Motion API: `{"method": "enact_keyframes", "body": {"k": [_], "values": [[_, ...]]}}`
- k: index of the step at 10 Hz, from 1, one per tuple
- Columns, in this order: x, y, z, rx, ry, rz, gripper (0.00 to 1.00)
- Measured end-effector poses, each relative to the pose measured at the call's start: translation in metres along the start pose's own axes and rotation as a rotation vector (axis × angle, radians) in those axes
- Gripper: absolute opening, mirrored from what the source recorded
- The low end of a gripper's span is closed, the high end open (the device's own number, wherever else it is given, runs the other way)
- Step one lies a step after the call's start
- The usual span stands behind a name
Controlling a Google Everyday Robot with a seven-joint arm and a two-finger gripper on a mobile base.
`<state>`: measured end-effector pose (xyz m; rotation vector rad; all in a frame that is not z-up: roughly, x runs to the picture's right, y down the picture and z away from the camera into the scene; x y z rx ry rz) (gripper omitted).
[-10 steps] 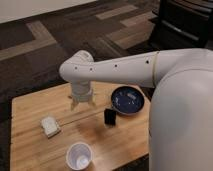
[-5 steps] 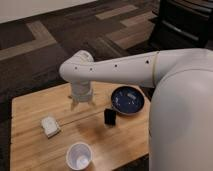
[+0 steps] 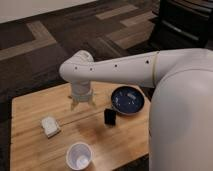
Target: Place the pepper on the white sponge
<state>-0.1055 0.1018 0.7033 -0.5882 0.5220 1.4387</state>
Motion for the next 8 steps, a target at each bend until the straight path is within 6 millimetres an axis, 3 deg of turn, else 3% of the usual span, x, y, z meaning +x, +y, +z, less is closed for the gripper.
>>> {"method": "enact_keyframes", "body": {"k": [2, 5, 8], "values": [[-0.005, -0.006, -0.001, 0.012, -0.006, 0.039, 0.65], [-0.023, -0.03, -0.004, 0.06, -0.014, 0.092, 0.65], [-0.043, -0.059, 0.001, 0.113, 0.008, 0.025, 0.65]]}}
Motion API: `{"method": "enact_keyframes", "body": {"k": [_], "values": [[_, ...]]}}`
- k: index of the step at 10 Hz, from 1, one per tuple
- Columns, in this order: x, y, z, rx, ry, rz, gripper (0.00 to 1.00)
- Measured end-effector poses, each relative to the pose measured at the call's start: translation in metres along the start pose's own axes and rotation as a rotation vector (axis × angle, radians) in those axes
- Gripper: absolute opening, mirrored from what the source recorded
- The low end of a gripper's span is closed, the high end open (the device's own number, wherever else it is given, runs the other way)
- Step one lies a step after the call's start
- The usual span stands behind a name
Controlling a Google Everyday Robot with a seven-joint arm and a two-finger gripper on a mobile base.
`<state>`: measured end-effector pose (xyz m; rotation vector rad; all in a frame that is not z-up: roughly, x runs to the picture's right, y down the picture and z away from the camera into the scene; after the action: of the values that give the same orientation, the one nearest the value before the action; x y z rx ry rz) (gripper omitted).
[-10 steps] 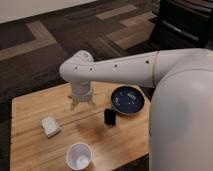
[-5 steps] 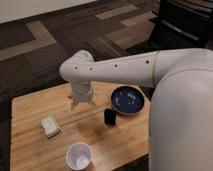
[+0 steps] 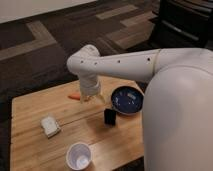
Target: Place the pepper on the white sponge
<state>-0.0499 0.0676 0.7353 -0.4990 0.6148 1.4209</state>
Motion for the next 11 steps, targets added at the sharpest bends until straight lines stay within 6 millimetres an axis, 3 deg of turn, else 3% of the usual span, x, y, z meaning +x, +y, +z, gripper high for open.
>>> {"method": "enact_keyframes", "body": {"k": [2, 7, 9, 11], "values": [[-0.006, -0.01, 0.005, 0.043, 0.043, -0.19, 0.65], [-0.007, 0.01, -0.013, 0.181, 0.211, -0.82, 0.65], [-0.011, 0.016, -0.02, 0.226, 0.235, -0.925, 0.65], [-0.011, 0.013, -0.02, 0.226, 0.236, -0.922, 0.65]]}}
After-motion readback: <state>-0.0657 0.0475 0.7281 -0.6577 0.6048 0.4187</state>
